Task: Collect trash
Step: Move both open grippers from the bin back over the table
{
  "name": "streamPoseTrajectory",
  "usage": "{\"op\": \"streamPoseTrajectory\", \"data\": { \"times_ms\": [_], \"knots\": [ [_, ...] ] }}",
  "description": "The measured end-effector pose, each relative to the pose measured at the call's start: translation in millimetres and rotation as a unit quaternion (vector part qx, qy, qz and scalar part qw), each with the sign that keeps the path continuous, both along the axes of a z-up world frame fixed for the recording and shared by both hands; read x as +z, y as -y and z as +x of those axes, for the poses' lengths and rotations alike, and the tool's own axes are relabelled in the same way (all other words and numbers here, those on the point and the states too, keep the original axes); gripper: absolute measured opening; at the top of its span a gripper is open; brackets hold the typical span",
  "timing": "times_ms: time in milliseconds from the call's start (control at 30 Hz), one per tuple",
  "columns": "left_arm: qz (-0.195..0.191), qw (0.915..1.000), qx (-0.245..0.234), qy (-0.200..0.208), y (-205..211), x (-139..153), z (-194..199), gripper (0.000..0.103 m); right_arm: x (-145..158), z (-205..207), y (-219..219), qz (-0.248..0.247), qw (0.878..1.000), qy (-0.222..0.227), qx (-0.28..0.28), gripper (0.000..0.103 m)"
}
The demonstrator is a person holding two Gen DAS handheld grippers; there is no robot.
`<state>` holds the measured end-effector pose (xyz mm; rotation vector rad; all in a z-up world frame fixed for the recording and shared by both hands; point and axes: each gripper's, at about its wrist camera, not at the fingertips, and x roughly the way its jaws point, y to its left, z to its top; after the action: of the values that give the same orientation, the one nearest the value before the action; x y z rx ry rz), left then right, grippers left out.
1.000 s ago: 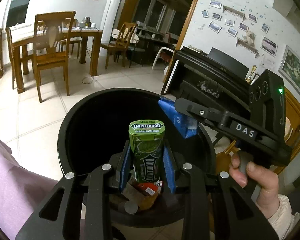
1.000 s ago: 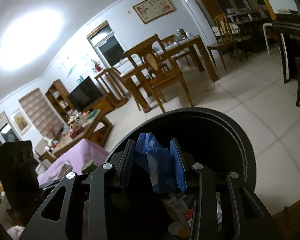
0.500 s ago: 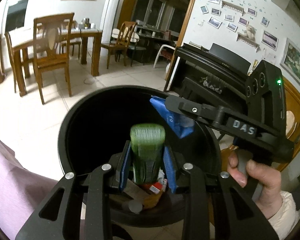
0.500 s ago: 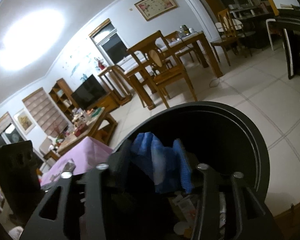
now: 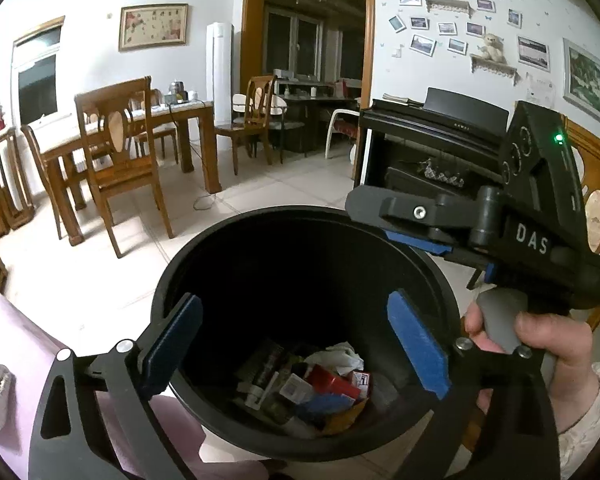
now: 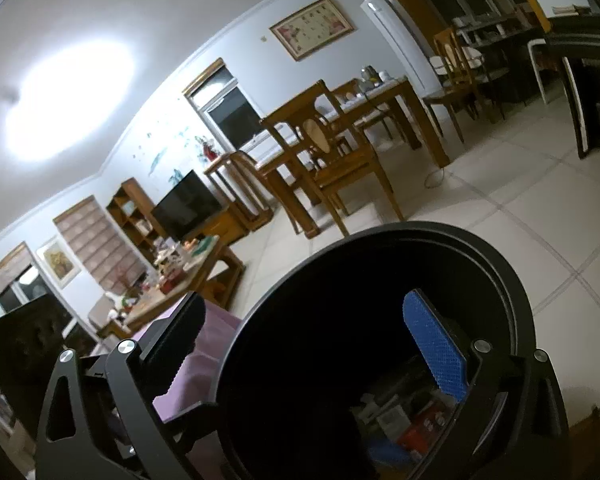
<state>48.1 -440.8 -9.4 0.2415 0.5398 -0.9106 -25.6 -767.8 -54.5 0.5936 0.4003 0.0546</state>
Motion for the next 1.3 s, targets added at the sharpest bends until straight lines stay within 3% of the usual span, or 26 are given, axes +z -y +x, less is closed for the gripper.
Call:
{"op": "streamPoseTrajectory", "data": {
  "times_ms": [500, 733, 1000, 1133, 1300],
  "knots": [
    [-0.007, 0.9999, 0.006, 0.004, -7, 4, -2, 0.097, -3, -2, -6, -0.001, 1.000, -0.011, -0.005, 0.098],
    [-0.009, 0.9994, 0.033, -0.002, -34, 8, 3, 0.097, 4, -1, -29, -0.019, 1.000, -0.023, 0.004, 0.098],
    [-0.018, 0.9915, 0.126, -0.029, -128, 12, 36, 0.097, 10, 25, -89, -0.055, 0.997, -0.033, 0.049, 0.098],
    [-0.023, 0.9801, 0.193, -0.042, -200, 13, 58, 0.097, 14, 46, -133, -0.067, 0.993, -0.039, 0.092, 0.098],
    [-0.031, 0.9568, 0.283, -0.060, -304, 7, 83, 0.097, 24, 76, -203, -0.098, 0.981, -0.045, 0.161, 0.098]
  ]
}}
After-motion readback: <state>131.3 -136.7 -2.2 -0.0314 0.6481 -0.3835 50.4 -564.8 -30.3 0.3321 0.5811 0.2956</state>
